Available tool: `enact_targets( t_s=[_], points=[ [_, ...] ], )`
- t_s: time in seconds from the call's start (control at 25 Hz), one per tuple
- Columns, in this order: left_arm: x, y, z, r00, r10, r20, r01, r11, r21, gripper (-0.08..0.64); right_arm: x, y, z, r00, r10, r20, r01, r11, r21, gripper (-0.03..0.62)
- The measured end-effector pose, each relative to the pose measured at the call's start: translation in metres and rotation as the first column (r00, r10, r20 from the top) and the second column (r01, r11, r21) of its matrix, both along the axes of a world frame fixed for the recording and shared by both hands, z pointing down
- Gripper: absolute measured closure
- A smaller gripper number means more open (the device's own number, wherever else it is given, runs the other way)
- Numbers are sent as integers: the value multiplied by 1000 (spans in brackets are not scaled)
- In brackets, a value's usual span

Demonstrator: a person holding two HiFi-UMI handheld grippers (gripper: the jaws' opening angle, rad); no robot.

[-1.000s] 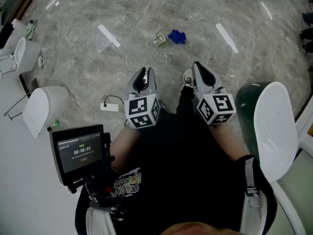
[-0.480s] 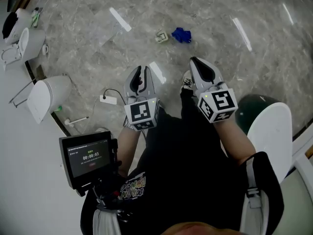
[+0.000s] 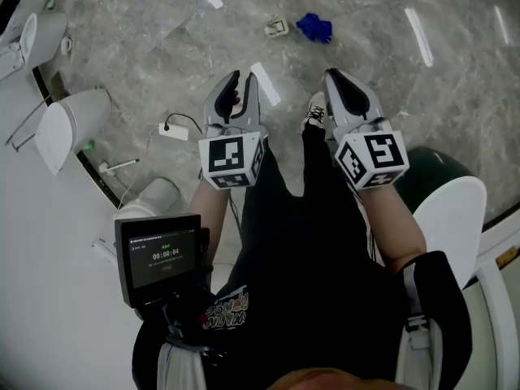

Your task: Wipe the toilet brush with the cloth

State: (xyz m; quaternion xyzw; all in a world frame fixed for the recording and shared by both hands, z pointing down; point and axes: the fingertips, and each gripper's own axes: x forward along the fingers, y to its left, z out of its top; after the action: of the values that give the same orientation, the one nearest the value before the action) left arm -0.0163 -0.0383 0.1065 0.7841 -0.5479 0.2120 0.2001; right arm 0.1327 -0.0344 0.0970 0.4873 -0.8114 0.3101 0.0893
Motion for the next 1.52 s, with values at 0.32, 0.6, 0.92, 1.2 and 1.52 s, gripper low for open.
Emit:
enact_targets(
  t_s=[0.32, 0.6, 0.92, 1.2, 1.52],
  points=[
    [-11, 8, 30, 995, 102, -17, -102, 995, 16, 460, -20, 23, 16, 994, 90, -55, -89, 996, 22, 563],
    [-39, -19, 122, 987, 161, -3, -161, 987, -23, 430, -56, 10, 81, 989, 108, -104, -107, 994, 19, 555],
    [-17, -51, 221, 989, 146, 17, -146, 989, 25, 414, -41, -4, 193, 980, -60, -190, 71, 996, 49, 528],
    [0, -83, 325, 992, 126, 30, -128, 988, 90, 412, -27, -34, 318, 970, -94, -226, 121, 987, 108, 517],
    [7, -112, 377, 968, 163, 189, -204, 954, 221, 393, -37, -56, 400, 951, -142, -274, 202, 957, 208, 505]
  ],
)
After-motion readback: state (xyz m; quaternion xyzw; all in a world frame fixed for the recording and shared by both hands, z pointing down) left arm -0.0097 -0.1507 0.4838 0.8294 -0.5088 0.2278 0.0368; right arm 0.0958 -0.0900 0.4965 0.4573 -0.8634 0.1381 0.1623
